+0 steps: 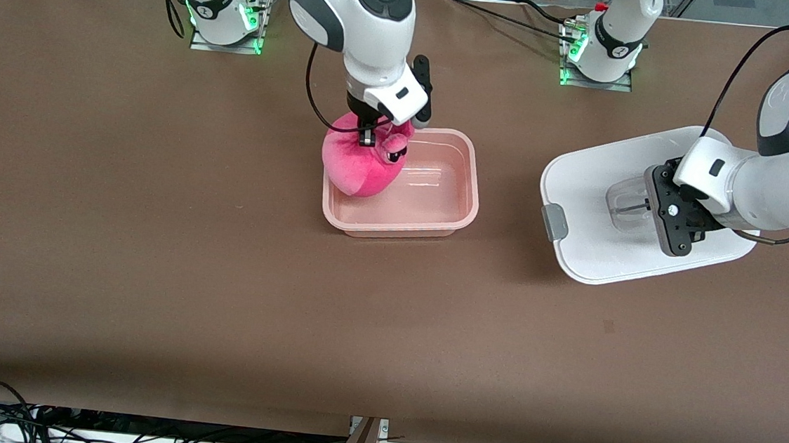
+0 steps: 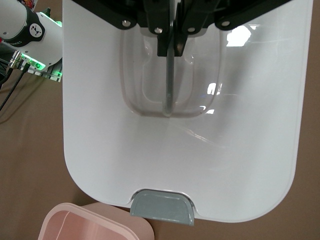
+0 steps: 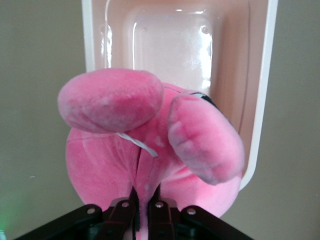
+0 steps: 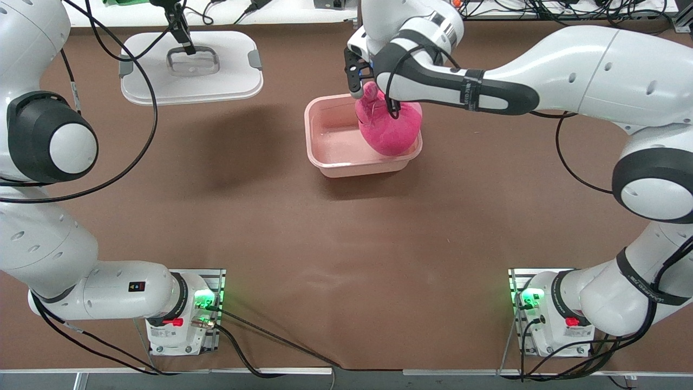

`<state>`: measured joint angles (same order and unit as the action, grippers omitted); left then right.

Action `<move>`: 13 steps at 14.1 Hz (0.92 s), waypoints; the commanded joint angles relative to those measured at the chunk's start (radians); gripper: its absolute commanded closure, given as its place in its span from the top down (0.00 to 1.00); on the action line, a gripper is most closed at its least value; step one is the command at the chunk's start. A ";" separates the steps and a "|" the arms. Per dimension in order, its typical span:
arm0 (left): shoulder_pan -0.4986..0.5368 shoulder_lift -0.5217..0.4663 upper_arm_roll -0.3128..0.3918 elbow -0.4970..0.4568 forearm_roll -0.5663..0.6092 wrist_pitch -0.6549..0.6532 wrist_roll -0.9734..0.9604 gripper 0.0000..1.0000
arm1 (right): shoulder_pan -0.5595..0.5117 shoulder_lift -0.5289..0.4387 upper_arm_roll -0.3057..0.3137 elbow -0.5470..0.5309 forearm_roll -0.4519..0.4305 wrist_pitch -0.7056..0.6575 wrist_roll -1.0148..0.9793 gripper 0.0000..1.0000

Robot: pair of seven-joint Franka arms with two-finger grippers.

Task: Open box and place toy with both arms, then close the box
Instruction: 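Lower the pink toy into the box and open the right gripper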

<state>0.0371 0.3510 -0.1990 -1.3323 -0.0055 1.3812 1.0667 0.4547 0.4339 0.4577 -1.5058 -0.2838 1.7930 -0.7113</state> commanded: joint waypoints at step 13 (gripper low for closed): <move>-0.010 0.014 -0.005 0.038 0.021 -0.010 0.010 0.00 | 0.047 0.250 -0.008 0.024 -0.238 0.209 0.136 0.08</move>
<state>0.0269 0.3511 -0.2005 -1.3310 -0.0055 1.3812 1.0667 0.4885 0.6626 0.4529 -1.5049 -0.4865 1.9803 -0.5992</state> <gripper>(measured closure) 0.930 0.921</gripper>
